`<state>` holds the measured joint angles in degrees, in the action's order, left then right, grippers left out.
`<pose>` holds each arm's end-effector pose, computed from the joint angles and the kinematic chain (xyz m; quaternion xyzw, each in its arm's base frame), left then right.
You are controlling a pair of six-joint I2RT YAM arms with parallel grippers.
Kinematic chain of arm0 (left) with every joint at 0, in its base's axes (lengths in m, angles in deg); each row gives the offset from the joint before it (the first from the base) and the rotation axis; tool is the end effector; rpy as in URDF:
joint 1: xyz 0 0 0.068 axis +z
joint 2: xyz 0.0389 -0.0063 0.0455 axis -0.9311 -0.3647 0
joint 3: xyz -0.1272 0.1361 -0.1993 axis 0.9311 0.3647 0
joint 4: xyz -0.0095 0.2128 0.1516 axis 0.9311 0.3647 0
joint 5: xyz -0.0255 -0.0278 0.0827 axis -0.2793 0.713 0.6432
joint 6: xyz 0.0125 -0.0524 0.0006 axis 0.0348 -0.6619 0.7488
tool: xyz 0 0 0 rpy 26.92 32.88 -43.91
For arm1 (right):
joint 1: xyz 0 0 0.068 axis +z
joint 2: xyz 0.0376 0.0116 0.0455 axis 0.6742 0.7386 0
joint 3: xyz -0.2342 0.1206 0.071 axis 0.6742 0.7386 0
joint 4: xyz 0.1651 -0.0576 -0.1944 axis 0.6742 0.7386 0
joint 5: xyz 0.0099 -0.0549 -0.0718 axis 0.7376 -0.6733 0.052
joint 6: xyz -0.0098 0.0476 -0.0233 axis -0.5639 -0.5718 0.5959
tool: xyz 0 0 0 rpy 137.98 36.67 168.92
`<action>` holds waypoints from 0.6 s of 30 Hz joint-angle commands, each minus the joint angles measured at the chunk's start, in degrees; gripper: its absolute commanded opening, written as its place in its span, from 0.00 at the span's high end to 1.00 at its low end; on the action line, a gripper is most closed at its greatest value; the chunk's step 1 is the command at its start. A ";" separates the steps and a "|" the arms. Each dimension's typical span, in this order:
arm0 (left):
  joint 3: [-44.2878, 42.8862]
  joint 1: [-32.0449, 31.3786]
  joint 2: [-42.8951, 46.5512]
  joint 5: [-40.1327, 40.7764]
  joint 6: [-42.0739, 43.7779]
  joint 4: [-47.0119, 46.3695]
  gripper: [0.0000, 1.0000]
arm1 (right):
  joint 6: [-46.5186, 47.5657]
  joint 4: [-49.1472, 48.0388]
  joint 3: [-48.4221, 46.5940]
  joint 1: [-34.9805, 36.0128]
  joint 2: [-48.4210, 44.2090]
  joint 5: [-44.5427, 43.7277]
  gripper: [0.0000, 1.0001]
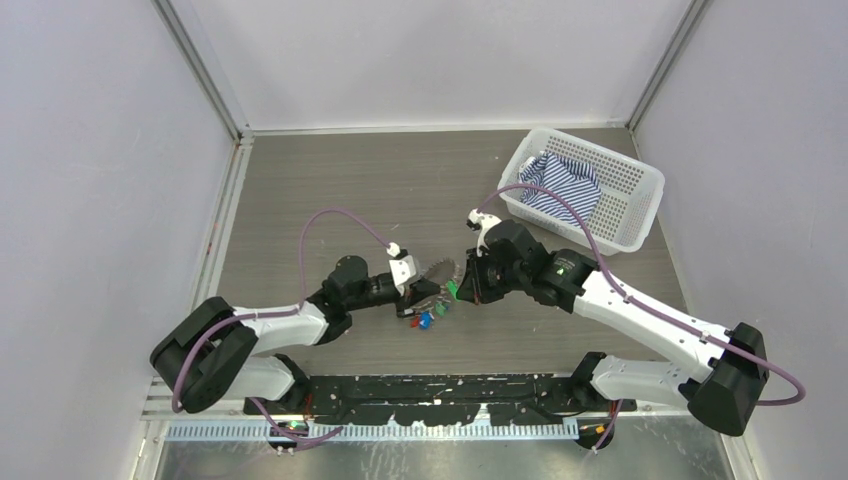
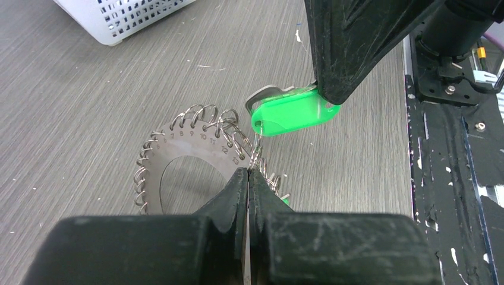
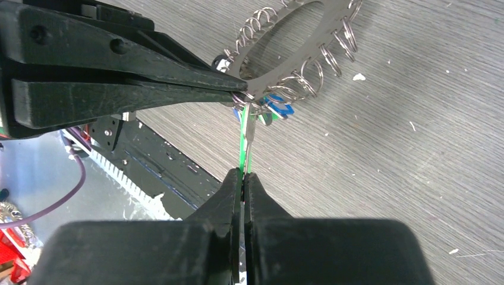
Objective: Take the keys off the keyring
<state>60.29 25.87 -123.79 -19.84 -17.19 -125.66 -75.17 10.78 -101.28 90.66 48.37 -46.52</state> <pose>0.1665 -0.1795 0.1874 0.4528 0.5978 -0.4054 0.5228 0.1523 0.1772 0.2846 -0.1622 0.9078 0.2863 0.2601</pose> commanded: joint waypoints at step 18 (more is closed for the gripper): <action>-0.80 0.29 0.89 0.61 -1.05 -3.94 0.70 | 3.62 3.23 -4.70 -0.04 -0.35 -4.15 0.99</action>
<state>60.84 25.89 -123.15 -18.42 -19.05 -126.29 -73.49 13.49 -101.96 90.68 48.06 -49.31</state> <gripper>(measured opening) 0.271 0.037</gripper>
